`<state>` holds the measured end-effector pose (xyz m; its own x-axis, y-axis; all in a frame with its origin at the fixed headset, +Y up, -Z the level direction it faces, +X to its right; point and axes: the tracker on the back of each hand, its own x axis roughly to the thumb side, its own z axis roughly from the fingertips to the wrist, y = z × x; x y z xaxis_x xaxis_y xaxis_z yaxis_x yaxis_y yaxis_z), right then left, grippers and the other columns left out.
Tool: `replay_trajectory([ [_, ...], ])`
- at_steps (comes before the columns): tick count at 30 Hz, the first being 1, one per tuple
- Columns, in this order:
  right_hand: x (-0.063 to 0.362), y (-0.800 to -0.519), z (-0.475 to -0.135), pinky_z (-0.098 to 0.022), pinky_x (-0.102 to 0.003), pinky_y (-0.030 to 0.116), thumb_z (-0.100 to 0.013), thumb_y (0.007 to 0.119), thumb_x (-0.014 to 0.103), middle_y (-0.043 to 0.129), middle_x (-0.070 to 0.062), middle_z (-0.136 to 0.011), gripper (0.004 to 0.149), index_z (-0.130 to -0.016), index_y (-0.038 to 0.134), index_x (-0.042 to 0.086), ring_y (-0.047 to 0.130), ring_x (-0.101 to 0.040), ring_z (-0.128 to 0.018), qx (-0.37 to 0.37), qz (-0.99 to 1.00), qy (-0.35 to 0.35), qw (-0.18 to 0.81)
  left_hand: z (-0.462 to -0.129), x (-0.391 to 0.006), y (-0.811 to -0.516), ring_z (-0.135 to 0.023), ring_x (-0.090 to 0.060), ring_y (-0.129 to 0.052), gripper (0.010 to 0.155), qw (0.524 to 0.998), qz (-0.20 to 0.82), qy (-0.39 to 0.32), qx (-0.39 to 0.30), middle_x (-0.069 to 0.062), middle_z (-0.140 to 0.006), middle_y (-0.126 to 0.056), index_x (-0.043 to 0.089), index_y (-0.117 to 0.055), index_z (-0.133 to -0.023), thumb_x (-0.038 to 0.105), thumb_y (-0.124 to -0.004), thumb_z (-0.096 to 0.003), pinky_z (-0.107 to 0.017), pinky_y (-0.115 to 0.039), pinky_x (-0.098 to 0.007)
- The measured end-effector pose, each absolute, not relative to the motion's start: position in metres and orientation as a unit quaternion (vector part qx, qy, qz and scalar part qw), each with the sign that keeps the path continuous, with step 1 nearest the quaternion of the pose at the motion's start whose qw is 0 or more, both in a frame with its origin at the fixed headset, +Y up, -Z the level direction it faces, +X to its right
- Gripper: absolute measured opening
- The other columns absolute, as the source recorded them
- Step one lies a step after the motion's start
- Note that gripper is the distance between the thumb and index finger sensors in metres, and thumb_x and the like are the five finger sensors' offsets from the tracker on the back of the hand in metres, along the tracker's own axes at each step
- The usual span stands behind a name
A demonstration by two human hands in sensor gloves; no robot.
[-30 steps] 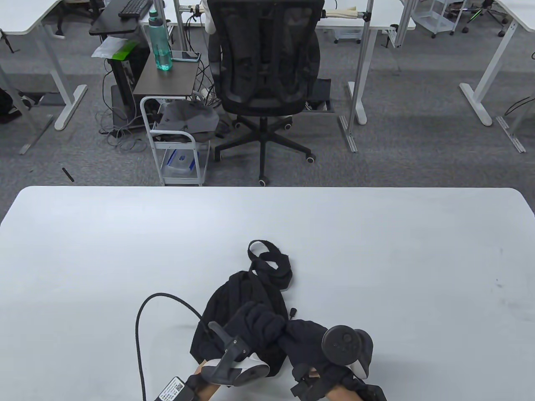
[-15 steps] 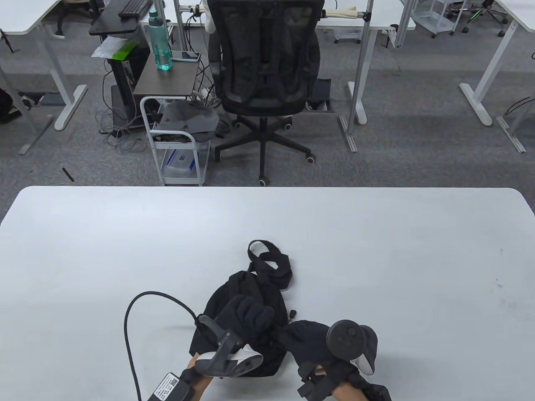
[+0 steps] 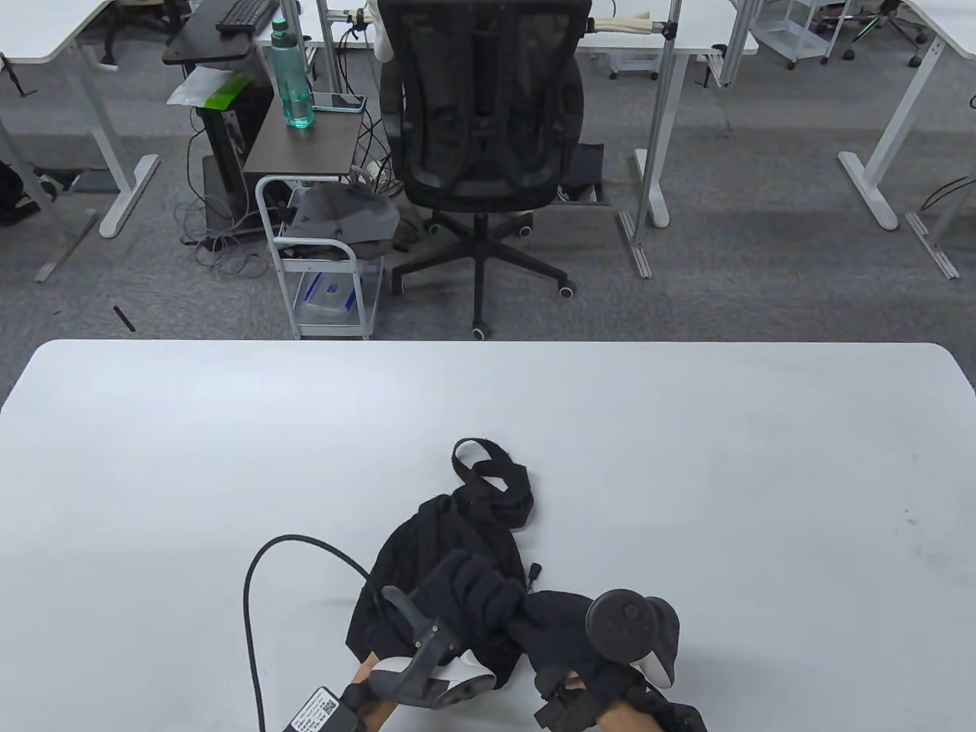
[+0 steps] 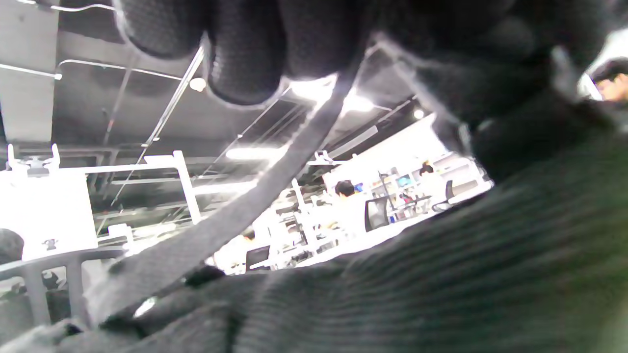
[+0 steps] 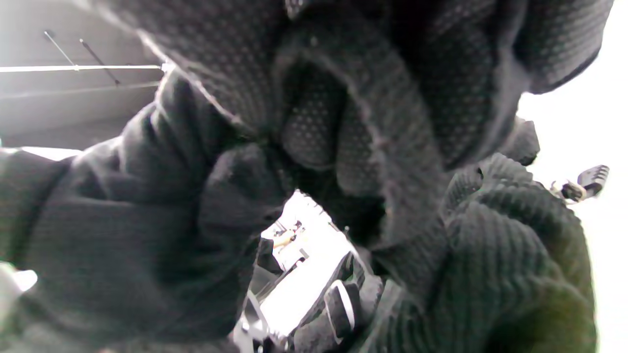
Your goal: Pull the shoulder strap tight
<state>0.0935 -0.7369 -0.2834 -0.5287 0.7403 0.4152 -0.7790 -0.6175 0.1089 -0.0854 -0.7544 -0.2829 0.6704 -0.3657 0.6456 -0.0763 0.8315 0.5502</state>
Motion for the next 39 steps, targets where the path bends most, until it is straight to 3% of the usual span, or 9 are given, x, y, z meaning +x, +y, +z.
replay_trajectory([
  [10,0.102,-0.736,-0.285,-0.046,-0.057,0.079,-0.041,0.088,0.035,0.106,-0.015,-0.056,0.036,-0.060,0.100,0.008,0.103,-0.035,-0.040,0.217,0.869,-0.032,0.443,-0.293,-0.100,-0.755,-0.080,-0.022,-0.087,0.065,0.887,-0.077,-0.369,0.267,0.006,-0.077,-0.085,0.027,-0.056,-0.093,0.044,-0.055,-0.0313,-0.065,-0.073,-0.047],
  [14,0.103,-0.736,-0.283,-0.047,-0.058,0.077,-0.041,0.087,0.043,0.104,-0.017,-0.061,0.045,-0.065,0.098,0.006,0.102,-0.036,-0.045,0.220,0.862,-0.040,0.455,-0.286,-0.098,-0.751,-0.081,-0.023,-0.087,0.064,0.884,-0.051,-0.380,0.267,0.005,-0.077,-0.085,0.027,-0.057,-0.093,0.044,-0.056,-0.0317,-0.065,-0.072,-0.048],
  [19,0.096,-0.735,-0.278,-0.046,-0.058,0.078,-0.041,0.087,0.039,0.106,-0.017,-0.057,0.039,-0.060,0.099,0.007,0.102,-0.036,-0.042,0.225,0.862,-0.067,0.450,-0.270,-0.084,-0.747,-0.080,-0.024,-0.087,0.063,0.866,-0.053,-0.403,0.291,0.004,-0.077,-0.085,0.026,-0.058,-0.092,0.044,-0.057,-0.0315,-0.065,-0.072,-0.048],
  [28,0.094,-0.734,-0.280,-0.045,-0.058,0.079,-0.041,0.086,0.032,0.106,-0.017,-0.053,0.036,-0.058,0.099,0.004,0.103,-0.036,-0.038,0.224,0.873,-0.051,0.430,-0.282,-0.087,-0.752,-0.081,-0.022,-0.086,0.065,0.868,-0.074,-0.405,0.278,0.007,-0.078,-0.084,0.028,-0.055,-0.094,0.045,-0.054,-0.0311,-0.065,-0.072,-0.047],
  [32,0.099,-0.733,-0.283,-0.045,-0.057,0.079,-0.041,0.086,0.032,0.106,-0.016,-0.054,0.035,-0.058,0.100,0.005,0.103,-0.035,-0.039,0.224,0.877,-0.045,0.423,-0.296,-0.105,-0.754,-0.082,-0.022,-0.086,0.065,0.891,-0.052,-0.375,0.248,0.007,-0.078,-0.084,0.030,-0.055,-0.094,0.045,-0.054,-0.0310,-0.066,-0.072,-0.047],
  [39,0.106,-0.736,-0.284,-0.047,-0.058,0.078,-0.040,0.088,0.037,0.105,-0.017,-0.058,0.038,-0.061,0.099,0.007,0.102,-0.036,-0.043,0.218,0.864,-0.043,0.452,-0.283,-0.097,-0.752,-0.082,-0.023,-0.086,0.064,0.879,-0.083,-0.383,0.270,0.005,-0.078,-0.084,0.027,-0.056,-0.094,0.044,-0.056,-0.0319,-0.066,-0.072,-0.047],
])
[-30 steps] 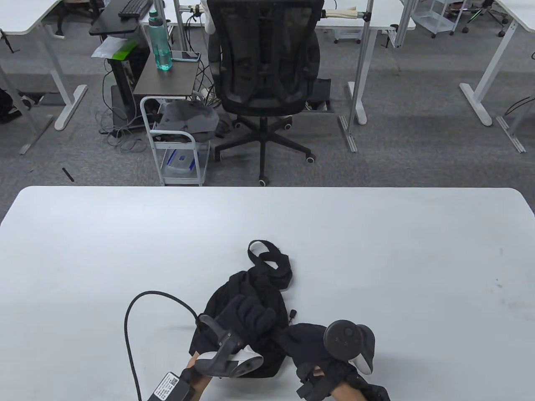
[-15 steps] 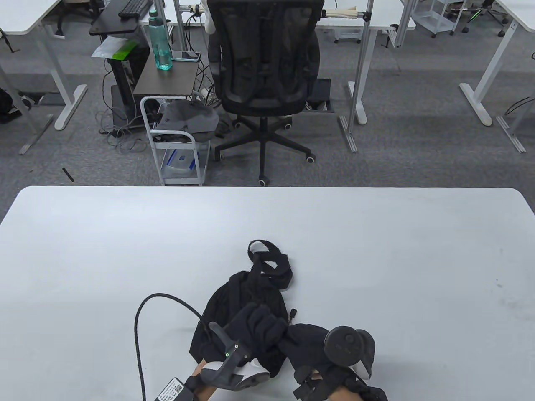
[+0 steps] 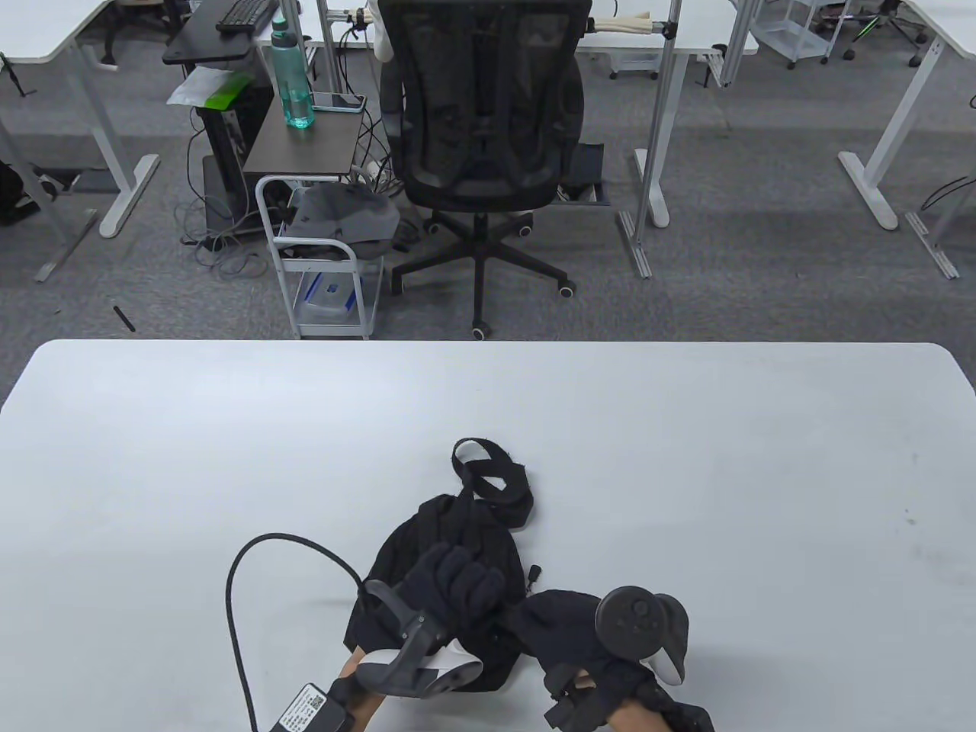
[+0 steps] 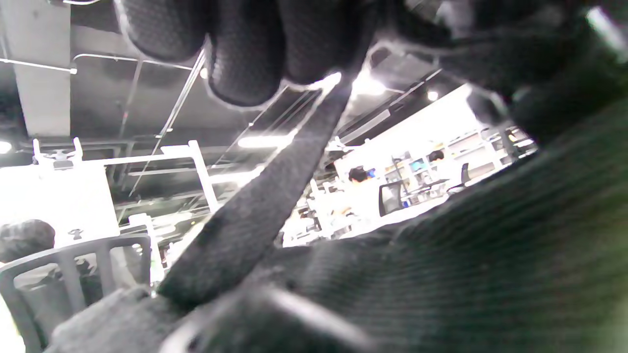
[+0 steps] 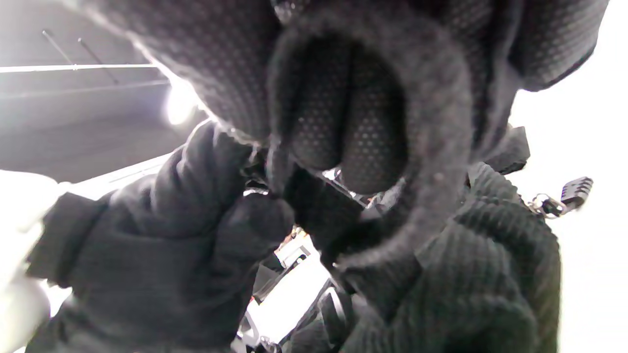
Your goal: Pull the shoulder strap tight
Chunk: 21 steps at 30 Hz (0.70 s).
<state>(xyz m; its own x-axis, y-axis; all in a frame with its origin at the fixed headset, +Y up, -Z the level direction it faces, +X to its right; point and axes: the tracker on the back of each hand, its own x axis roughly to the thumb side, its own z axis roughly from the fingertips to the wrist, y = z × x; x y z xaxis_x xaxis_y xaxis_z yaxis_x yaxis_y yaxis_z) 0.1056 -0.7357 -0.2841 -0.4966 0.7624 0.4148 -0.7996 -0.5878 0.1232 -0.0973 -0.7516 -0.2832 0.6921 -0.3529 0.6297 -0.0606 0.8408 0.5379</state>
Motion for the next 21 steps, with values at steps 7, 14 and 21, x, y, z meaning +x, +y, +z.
replay_trajectory([
  [7,0.099,-0.730,-0.277,-0.046,-0.057,0.079,-0.041,0.087,0.037,0.106,-0.016,-0.056,0.037,-0.060,0.099,0.007,0.103,-0.036,-0.041,0.227,0.865,-0.060,0.442,-0.267,-0.081,-0.743,-0.081,-0.024,-0.086,0.063,0.864,-0.051,-0.403,0.298,0.004,-0.077,-0.084,0.026,-0.057,-0.092,0.044,-0.056,-0.0317,-0.065,-0.071,-0.048],
  [14,0.097,-0.730,-0.280,-0.045,-0.057,0.079,-0.041,0.086,0.032,0.106,-0.017,-0.053,0.036,-0.059,0.099,0.004,0.103,-0.035,-0.037,0.217,0.871,-0.037,0.440,-0.275,-0.082,-0.747,-0.080,-0.022,-0.086,0.064,0.863,-0.057,-0.412,0.287,0.006,-0.077,-0.083,0.028,-0.054,-0.093,0.045,-0.053,-0.0313,-0.059,-0.075,-0.043],
  [21,0.100,-0.730,-0.282,-0.045,-0.057,0.079,-0.041,0.086,0.031,0.106,-0.017,-0.053,0.036,-0.058,0.100,0.003,0.103,-0.035,-0.037,0.212,0.874,-0.027,0.437,-0.286,-0.090,-0.751,-0.078,-0.021,-0.087,0.065,0.869,-0.085,-0.397,0.282,0.007,-0.076,-0.084,0.027,-0.054,-0.094,0.044,-0.053,-0.0310,-0.057,-0.077,-0.041],
])
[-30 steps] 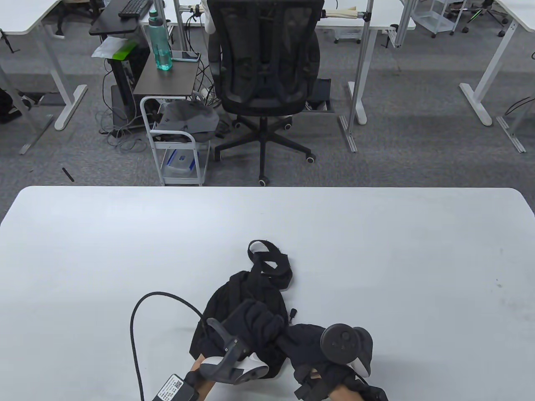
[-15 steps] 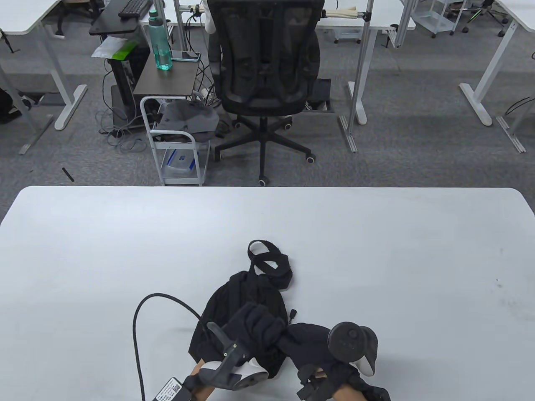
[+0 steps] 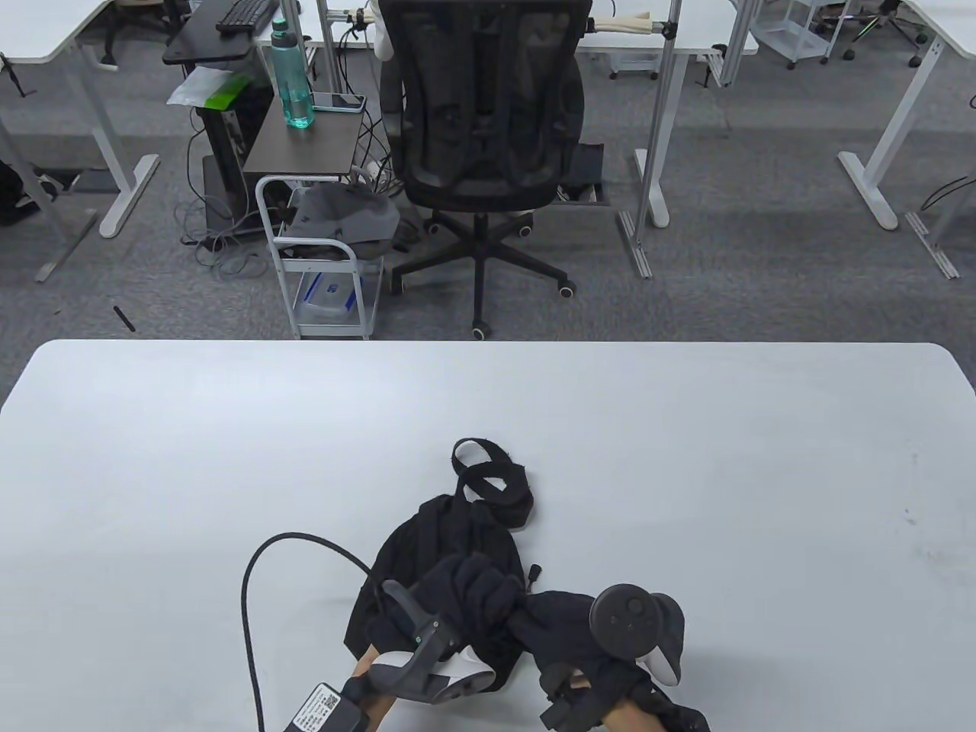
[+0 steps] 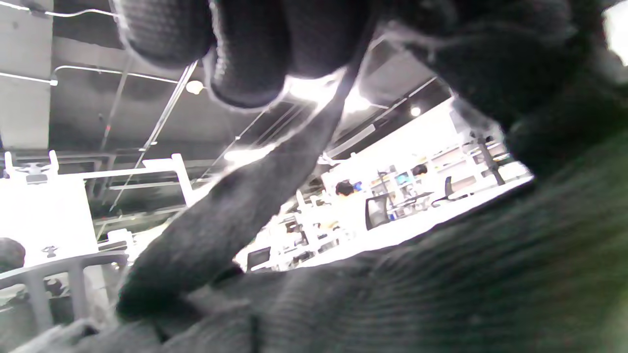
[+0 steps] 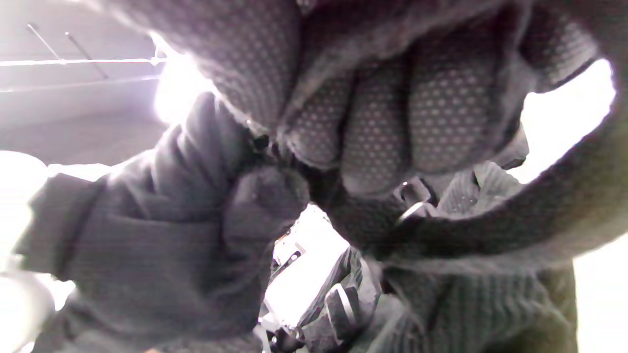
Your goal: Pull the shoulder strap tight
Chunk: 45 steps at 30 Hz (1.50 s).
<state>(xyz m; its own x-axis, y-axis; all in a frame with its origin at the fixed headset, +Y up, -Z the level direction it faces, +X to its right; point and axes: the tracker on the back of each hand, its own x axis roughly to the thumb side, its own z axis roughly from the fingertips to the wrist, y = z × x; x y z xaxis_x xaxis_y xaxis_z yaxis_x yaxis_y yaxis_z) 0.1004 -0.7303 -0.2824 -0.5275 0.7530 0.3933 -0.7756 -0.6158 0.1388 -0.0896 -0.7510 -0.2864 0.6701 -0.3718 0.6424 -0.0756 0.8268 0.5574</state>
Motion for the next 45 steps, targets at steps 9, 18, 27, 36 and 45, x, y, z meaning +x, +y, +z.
replay_trajectory([
  [9,0.108,-0.731,-0.284,-0.047,-0.058,0.078,-0.040,0.089,0.035,0.105,-0.017,-0.058,0.038,-0.062,0.099,0.006,0.102,-0.036,-0.042,0.210,0.864,-0.016,0.458,-0.285,-0.101,-0.746,-0.078,-0.023,-0.088,0.064,0.880,-0.081,-0.375,0.281,0.005,-0.075,-0.085,0.025,-0.056,-0.093,0.043,-0.054,-0.0316,-0.058,-0.077,-0.042],
  [18,0.107,-0.727,-0.279,-0.047,-0.058,0.078,-0.040,0.090,0.036,0.106,-0.018,-0.058,0.038,-0.061,0.099,0.006,0.103,-0.037,-0.042,0.212,0.858,-0.015,0.468,-0.262,-0.077,-0.738,-0.077,-0.023,-0.088,0.064,0.849,-0.069,-0.418,0.317,0.004,-0.075,-0.086,0.025,-0.057,-0.092,0.044,-0.056,-0.0315,-0.058,-0.077,-0.042],
  [27,0.101,-0.732,-0.283,-0.045,-0.057,0.079,-0.041,0.087,0.031,0.106,-0.018,-0.054,0.036,-0.060,0.099,0.003,0.103,-0.035,-0.038,0.208,0.862,0.005,0.462,-0.274,-0.081,-0.744,-0.078,-0.021,-0.088,0.064,0.854,-0.075,-0.422,0.296,0.007,-0.074,-0.085,0.028,-0.055,-0.093,0.045,-0.054,-0.0309,-0.058,-0.076,-0.042],
  [36,0.105,-0.733,-0.283,-0.046,-0.057,0.079,-0.040,0.090,0.033,0.106,-0.017,-0.056,0.037,-0.062,0.100,0.005,0.103,-0.035,-0.040,0.208,0.865,0.009,0.456,-0.286,-0.099,-0.745,-0.078,-0.022,-0.088,0.064,0.880,-0.077,-0.378,0.276,0.006,-0.075,-0.085,0.027,-0.055,-0.093,0.044,-0.056,-0.0317,-0.059,-0.076,-0.042],
  [45,0.105,-0.734,-0.280,-0.047,-0.058,0.077,-0.041,0.088,0.038,0.105,-0.019,-0.059,0.041,-0.063,0.099,0.005,0.102,-0.037,-0.043,0.210,0.855,-0.008,0.474,-0.260,-0.074,-0.735,-0.076,-0.023,-0.090,0.063,0.851,-0.063,-0.416,0.315,0.004,-0.073,-0.087,0.026,-0.059,-0.091,0.045,-0.059,-0.0313,-0.058,-0.077,-0.042],
])
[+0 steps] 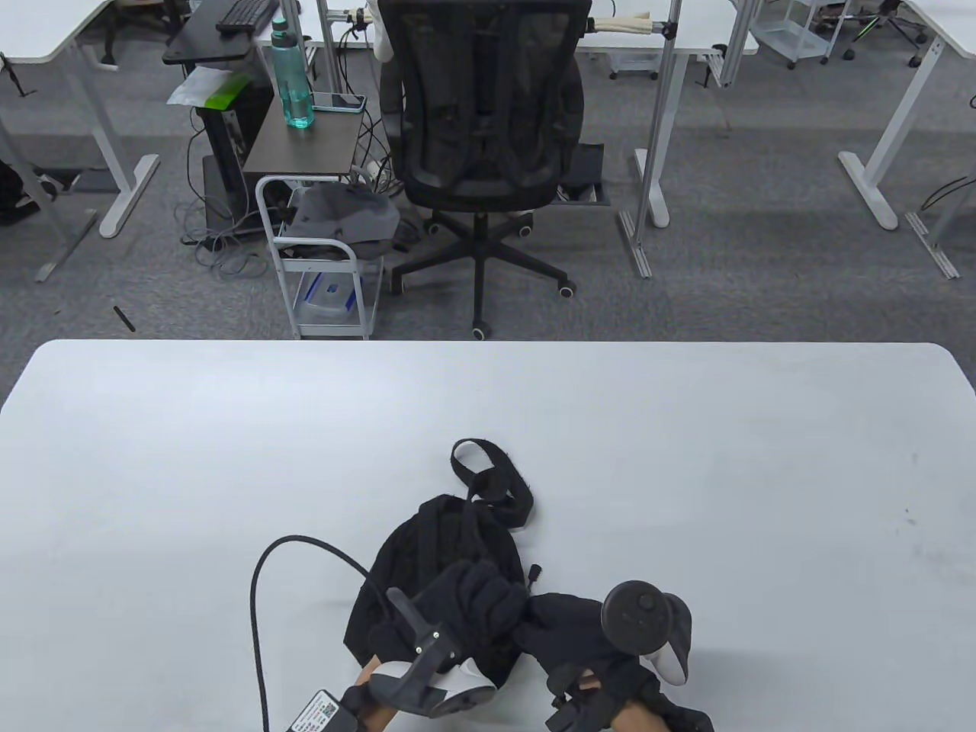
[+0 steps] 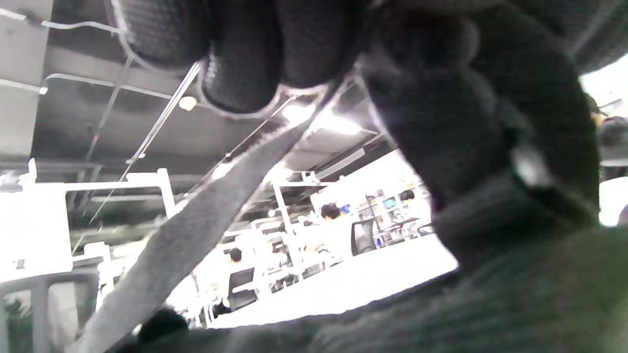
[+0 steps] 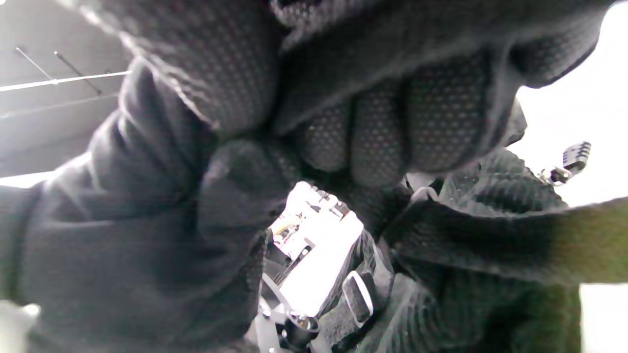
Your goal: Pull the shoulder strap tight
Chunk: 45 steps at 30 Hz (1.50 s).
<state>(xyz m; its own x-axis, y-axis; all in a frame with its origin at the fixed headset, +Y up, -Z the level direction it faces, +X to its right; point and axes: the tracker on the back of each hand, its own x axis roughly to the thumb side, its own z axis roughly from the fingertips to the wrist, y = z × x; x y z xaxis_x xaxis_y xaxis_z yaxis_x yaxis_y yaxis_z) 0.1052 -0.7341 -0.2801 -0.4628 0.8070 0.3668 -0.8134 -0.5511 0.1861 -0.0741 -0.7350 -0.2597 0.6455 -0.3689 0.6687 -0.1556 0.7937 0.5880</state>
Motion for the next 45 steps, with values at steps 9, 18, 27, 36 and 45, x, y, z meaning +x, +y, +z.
replay_trajectory([
  [9,0.101,-0.734,-0.281,-0.044,-0.056,0.081,-0.041,0.087,0.033,0.107,-0.017,-0.053,0.036,-0.059,0.100,0.004,0.104,-0.034,-0.037,0.211,0.855,-0.003,0.473,-0.269,-0.081,-0.738,-0.078,-0.020,-0.088,0.064,0.852,-0.060,-0.421,0.306,0.008,-0.075,-0.084,0.029,-0.054,-0.093,0.046,-0.055,-0.0310,-0.059,-0.076,-0.041],
  [18,0.104,-0.735,-0.282,-0.045,-0.056,0.080,-0.041,0.088,0.033,0.107,-0.016,-0.053,0.036,-0.059,0.101,0.005,0.104,-0.035,-0.038,0.212,0.858,-0.005,0.467,-0.282,-0.098,-0.739,-0.078,-0.021,-0.088,0.064,0.876,-0.055,-0.386,0.284,0.006,-0.075,-0.085,0.027,-0.055,-0.093,0.045,-0.057,-0.0315,-0.059,-0.076,-0.042],
  [27,0.105,-0.733,-0.279,-0.047,-0.058,0.078,-0.041,0.088,0.038,0.106,-0.018,-0.058,0.041,-0.062,0.100,0.006,0.103,-0.037,-0.042,0.218,0.848,-0.023,0.483,-0.263,-0.082,-0.733,-0.077,-0.023,-0.089,0.063,0.863,0.003,-0.410,0.294,0.005,-0.074,-0.086,0.026,-0.058,-0.092,0.045,-0.060,-0.0319,-0.059,-0.076,-0.043],
  [36,0.098,-0.737,-0.280,-0.045,-0.057,0.080,-0.041,0.087,0.033,0.108,-0.017,-0.052,0.036,-0.058,0.101,0.004,0.104,-0.035,-0.036,0.222,0.859,-0.008,0.461,-0.268,-0.084,-0.742,-0.078,-0.022,-0.087,0.064,0.855,-0.062,-0.422,0.293,0.006,-0.075,-0.084,0.027,-0.054,-0.093,0.044,-0.056,-0.0316,-0.059,-0.076,-0.043],
  [45,0.102,-0.737,-0.282,-0.044,-0.056,0.081,-0.041,0.088,0.033,0.108,-0.016,-0.051,0.036,-0.057,0.102,0.004,0.105,-0.035,-0.036,0.218,0.860,-0.004,0.461,-0.283,-0.103,-0.742,-0.077,-0.021,-0.088,0.064,0.876,-0.059,-0.387,0.283,0.006,-0.074,-0.085,0.027,-0.055,-0.093,0.045,-0.057,-0.0317,-0.059,-0.077,-0.042],
])
